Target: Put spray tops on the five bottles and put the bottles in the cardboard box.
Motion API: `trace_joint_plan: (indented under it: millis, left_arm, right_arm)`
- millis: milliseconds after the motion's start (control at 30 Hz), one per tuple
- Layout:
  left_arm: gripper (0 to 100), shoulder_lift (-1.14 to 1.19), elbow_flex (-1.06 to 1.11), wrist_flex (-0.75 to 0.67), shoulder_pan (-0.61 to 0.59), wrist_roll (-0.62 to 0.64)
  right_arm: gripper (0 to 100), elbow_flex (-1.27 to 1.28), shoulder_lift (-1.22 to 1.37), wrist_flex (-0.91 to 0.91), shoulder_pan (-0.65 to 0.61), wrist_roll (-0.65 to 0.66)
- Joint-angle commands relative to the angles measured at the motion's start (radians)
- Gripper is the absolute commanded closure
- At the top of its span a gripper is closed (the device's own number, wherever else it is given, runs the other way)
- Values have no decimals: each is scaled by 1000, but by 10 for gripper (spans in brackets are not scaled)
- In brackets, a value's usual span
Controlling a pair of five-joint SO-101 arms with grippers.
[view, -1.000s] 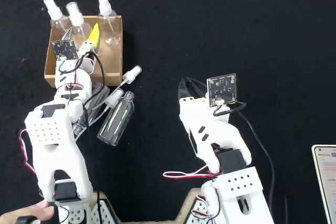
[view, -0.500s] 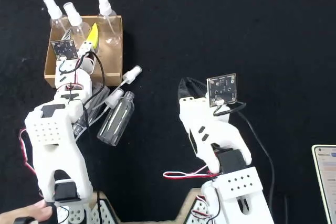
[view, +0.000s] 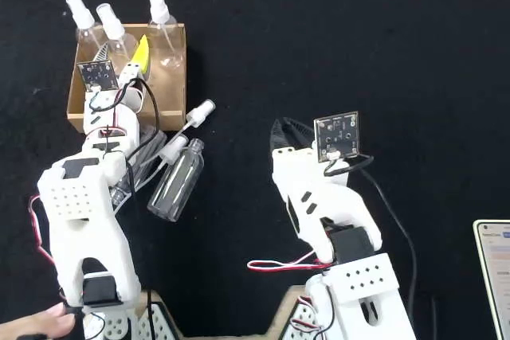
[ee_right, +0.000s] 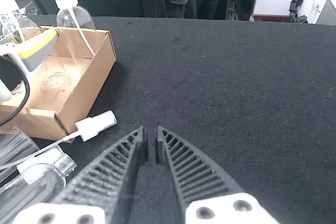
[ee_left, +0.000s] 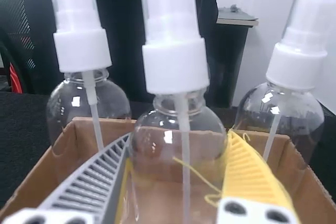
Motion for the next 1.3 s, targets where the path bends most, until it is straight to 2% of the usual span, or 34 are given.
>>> trace_joint_plan:
  millis: [0, 100, 233, 700, 900, 1267]
  left_arm:
    - [771, -2, -4, -94, -2, -8]
    - [771, -2, 27, -141, -4, -9]
    - [771, -2, 30, -138, -4, -63]
    - [771, -2, 22, -135, -1, -63]
    - [771, -2, -5, -14, -5, -63]
    - [770, -2, -7, -8, -16, -63]
  right_arm:
    - [964, -7, -35, -32, 14, 8]
    - [964, -7, -35, -32, 14, 8]
    - [964, -7, -35, -32, 14, 8]
    - [964, -7, -35, -32, 14, 8]
    - [964, -7, -35, -32, 14, 8]
    - [964, -7, -35, -32, 14, 8]
